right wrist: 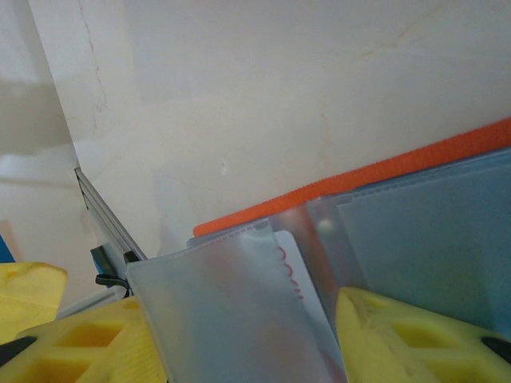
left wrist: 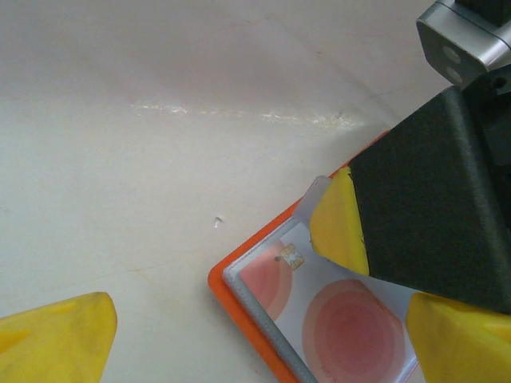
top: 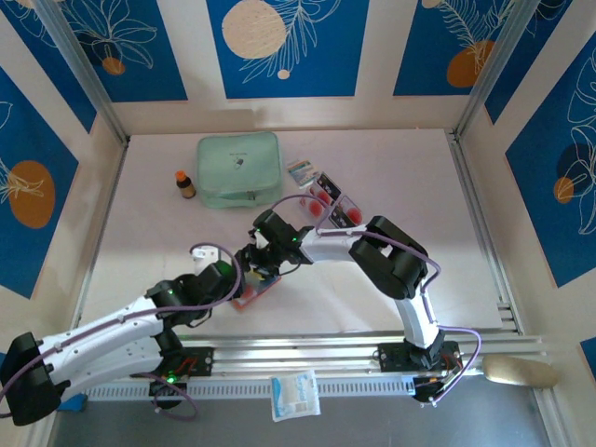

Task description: Put the credit cards into the card holder

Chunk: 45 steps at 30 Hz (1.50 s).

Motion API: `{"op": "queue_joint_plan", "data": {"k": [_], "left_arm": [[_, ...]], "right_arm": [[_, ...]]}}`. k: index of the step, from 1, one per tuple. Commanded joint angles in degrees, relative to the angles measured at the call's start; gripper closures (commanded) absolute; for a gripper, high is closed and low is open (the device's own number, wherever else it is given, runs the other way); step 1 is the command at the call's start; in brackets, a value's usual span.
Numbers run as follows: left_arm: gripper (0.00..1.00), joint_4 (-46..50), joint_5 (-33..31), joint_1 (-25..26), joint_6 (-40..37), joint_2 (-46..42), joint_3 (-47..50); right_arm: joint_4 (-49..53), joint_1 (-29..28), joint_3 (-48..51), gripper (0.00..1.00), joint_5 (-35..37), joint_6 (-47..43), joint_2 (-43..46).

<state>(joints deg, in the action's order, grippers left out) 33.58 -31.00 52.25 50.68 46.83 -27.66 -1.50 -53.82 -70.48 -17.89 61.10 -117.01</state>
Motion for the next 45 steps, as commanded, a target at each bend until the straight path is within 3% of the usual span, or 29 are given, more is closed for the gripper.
{"op": "queue_joint_plan", "data": {"k": [1, 16, 32, 39, 45], "left_arm": [[0.06, -5.64, -6.68, -1.01, 1.45, -1.47, -3.69], [0.06, -0.64, -10.04, -1.05, 1.79, -7.9, -6.2], [0.07, 4.01, -12.43, -1.09, 3.68, -13.51, -6.8], [0.06, 3.96, -12.37, -1.05, 3.97, -13.74, -6.46], [0.06, 3.69, -12.2, -1.06, 3.93, -13.78, -6.11]], "right_arm": [[6.24, -4.53, -0.29, 0.43, -4.88, -3.89, 2.12], [8.55, -5.52, -1.91, 0.43, -3.8, -5.56, 4.85], [2.31, -7.34, -2.83, 0.44, -8.73, 0.53, -4.13], [3.94, -5.75, -2.25, 0.44, -9.34, -1.21, -1.34], [2.91, 0.32, 1.62, 0.46, -9.4, -2.98, 6.16]]}}
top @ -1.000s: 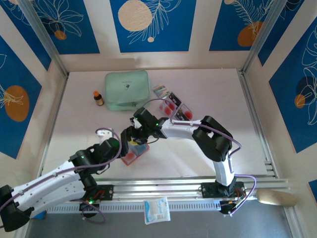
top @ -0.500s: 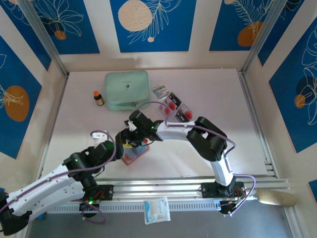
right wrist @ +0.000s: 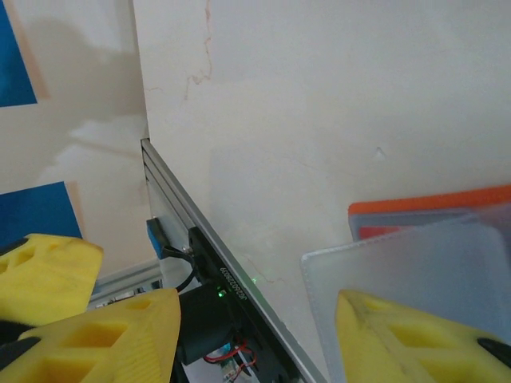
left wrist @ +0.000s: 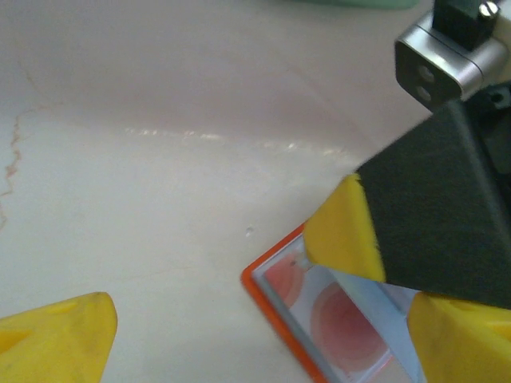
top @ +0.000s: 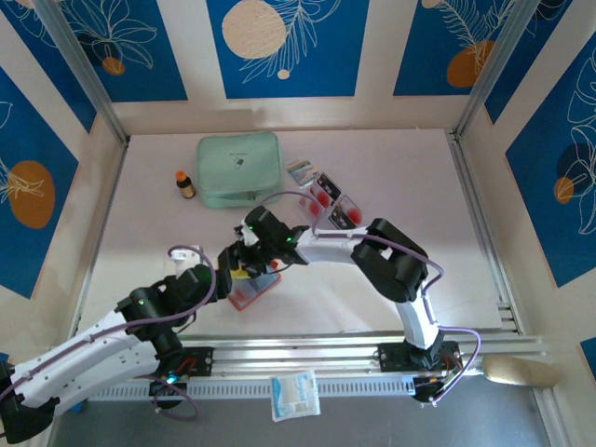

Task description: Put the credit cards into the card holder

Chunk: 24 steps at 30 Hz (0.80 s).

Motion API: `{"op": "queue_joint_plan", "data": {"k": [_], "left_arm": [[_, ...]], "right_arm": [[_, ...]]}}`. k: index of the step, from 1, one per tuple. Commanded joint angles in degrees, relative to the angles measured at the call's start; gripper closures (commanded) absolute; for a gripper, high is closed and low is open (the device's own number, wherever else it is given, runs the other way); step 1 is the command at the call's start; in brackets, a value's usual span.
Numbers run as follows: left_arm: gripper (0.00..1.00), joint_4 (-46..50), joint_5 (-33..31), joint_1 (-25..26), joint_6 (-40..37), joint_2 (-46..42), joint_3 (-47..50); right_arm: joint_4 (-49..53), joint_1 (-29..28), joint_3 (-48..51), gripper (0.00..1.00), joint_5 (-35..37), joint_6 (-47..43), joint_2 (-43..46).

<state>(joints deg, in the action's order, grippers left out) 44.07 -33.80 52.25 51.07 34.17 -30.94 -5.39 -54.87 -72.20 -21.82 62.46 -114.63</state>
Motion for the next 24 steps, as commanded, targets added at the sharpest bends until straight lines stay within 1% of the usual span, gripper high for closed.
{"op": "queue_joint_plan", "data": {"k": [1, 6, 13, 18, 24], "left_arm": [[0.06, -6.98, -9.34, -1.07, 3.6, -1.12, -2.72], [0.06, -8.49, -8.3, -1.06, 3.47, -0.91, -1.38], [0.06, -10.32, -6.64, -1.06, 3.6, -0.19, 0.25], [0.05, -10.35, -6.45, -1.05, 3.6, 0.53, 0.5], [0.05, -11.63, -5.63, -1.09, 3.69, 1.77, 1.16]], "right_arm": [[7.02, 2.75, 3.8, 0.47, -5.53, -4.69, 5.31], [10.47, 7.71, 4.05, 0.47, -5.22, -8.03, 10.53], [15.76, 11.35, 5.36, 0.48, -1.5, -13.29, 13.76], [22.69, 12.27, 5.21, 0.48, 6.6, -19.3, 14.71], [28.74, 11.19, 2.22, 0.48, 11.75, -25.05, 10.54]]}}
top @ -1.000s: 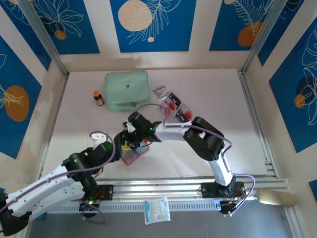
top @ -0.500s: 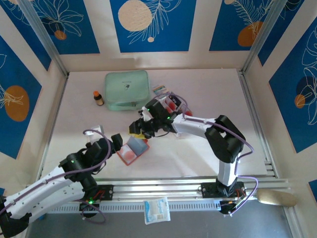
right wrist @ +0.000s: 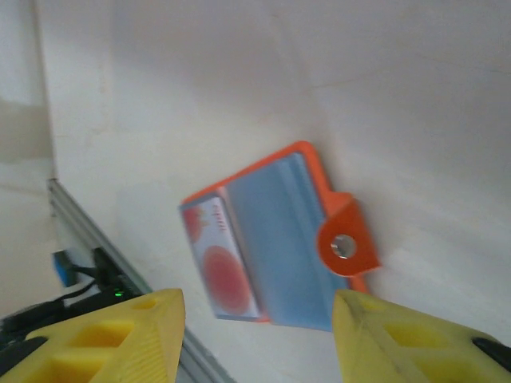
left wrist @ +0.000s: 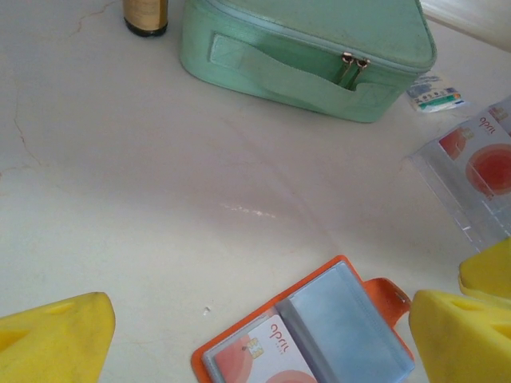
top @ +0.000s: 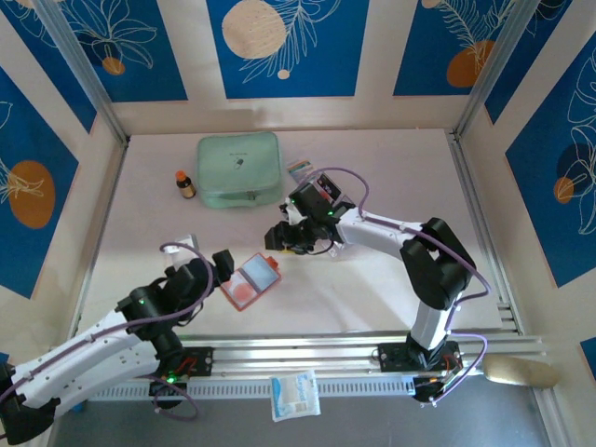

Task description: Put the credit cards into the card holder

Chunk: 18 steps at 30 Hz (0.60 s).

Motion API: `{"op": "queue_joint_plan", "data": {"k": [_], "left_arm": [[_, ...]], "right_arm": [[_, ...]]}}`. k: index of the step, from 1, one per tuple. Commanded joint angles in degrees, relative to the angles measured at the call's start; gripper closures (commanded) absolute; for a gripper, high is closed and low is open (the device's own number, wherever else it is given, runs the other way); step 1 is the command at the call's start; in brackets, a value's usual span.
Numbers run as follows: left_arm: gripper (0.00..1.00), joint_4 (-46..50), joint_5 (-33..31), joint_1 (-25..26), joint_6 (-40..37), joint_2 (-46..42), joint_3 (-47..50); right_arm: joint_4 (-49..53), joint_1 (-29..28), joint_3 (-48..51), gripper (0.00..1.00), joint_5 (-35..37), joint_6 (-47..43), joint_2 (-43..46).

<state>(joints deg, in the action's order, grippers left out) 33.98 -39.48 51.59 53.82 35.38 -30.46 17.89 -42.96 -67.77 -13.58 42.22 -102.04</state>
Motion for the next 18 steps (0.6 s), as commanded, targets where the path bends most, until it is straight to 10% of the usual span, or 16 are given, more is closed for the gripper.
{"op": "queue_joint_plan", "data": {"k": [1, 11, 18], "left_arm": [[0.05, -1.7, 0.24, -0.44, 0.94, 0.96, 0.74], [0.04, -4.24, 3.13, -0.41, 1.03, 5.39, 1.09], [0.03, -7.5, 6.6, -0.39, 1.15, 10.15, 1.59]], "right_arm": [[5.97, -1.04, -2.89, 0.47, 3.79, -5.28, -3.01], [6.73, -2.01, -6.25, 0.51, 7.61, -6.76, -9.12], [5.21, -1.01, -2.62, 0.94, 8.51, -6.44, -7.2]]}}
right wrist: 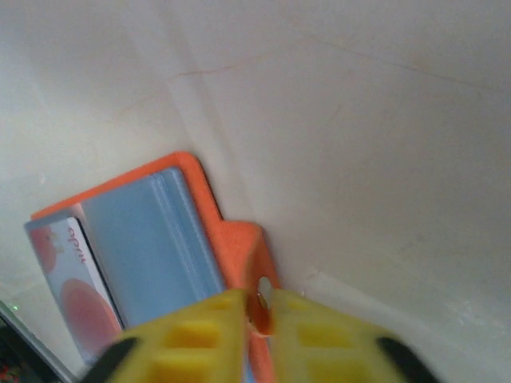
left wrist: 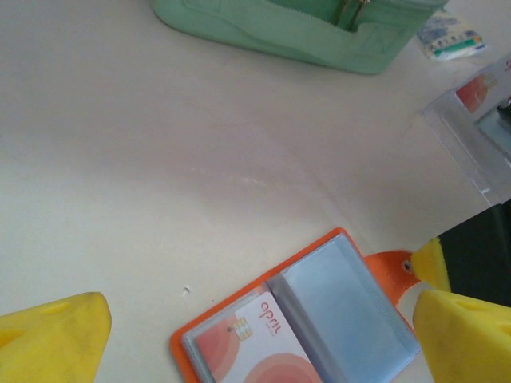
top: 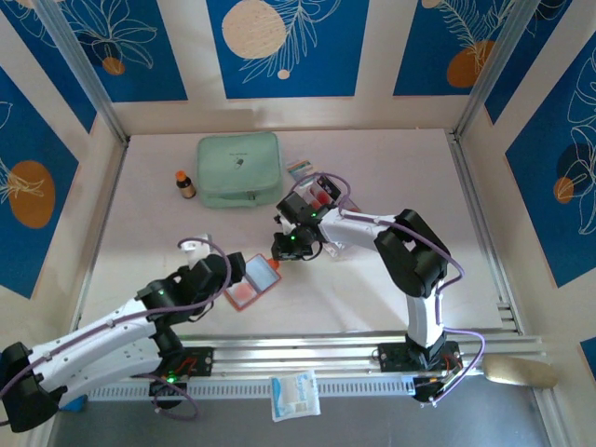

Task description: Put the credit cards into the card holder

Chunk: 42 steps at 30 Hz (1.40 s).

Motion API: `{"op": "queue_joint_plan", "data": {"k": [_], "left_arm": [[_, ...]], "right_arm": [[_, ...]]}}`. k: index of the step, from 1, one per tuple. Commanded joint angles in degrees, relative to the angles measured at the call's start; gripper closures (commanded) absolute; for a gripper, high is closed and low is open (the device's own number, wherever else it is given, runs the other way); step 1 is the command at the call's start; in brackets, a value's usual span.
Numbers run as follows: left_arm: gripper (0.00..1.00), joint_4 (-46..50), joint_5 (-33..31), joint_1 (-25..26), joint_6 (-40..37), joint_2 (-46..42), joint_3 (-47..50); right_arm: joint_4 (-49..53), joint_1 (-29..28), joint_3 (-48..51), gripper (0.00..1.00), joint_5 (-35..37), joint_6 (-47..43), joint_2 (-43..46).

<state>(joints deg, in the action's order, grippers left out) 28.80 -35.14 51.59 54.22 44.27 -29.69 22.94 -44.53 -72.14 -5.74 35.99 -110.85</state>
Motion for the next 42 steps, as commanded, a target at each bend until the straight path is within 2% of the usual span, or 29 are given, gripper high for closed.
{"op": "queue_joint_plan", "data": {"k": [1, 2, 13, 18, 22, 26, 34, 42], "left_arm": [[0.03, -2.83, 2.66, -0.41, 0.74, 1.94, 0.91], [0.02, -3.27, 3.08, -0.5, 0.72, 2.72, 0.91], [0.01, -7.76, 6.44, -0.66, -0.6, 9.14, 0.6], [0.0, -9.87, 7.99, -0.69, -1.53, 12.07, 0.51], [0.0, -11.54, 10.27, -1.23, -2.01, 14.52, 0.38], [0.0, -14.3, 12.97, -2.34, -1.84, 16.29, 1.02], [0.0, -20.48, 18.2, -5.34, -0.25, 18.05, 3.48], [0.0, -22.49, 20.08, -6.87, -0.86, 18.52, 5.19]], "right_arm": [[-0.12, 0.66, 2.82, 0.98, 0.67, -0.09, 2.35], [-0.42, 0.85, 3.83, 1.0, 0.74, 0.03, 3.3], [-1.76, 3.59, 16.69, 0.99, 4.41, 1.97, 13.46], [-0.38, 4.28, 18.33, 0.72, 4.86, 2.7, 17.95], [0.26, 2.67, 18.96, 0.7, 5.12, 4.38, 23.2], [-1.47, -0.05, 18.88, 0.72, 3.95, 5.96, 24.88], [-7.8, -4.06, 17.22, 0.89, 0.55, 7.01, 17.81], [-10.45, -3.92, 19.5, 0.97, 1.12, 6.99, 12.65]]}}
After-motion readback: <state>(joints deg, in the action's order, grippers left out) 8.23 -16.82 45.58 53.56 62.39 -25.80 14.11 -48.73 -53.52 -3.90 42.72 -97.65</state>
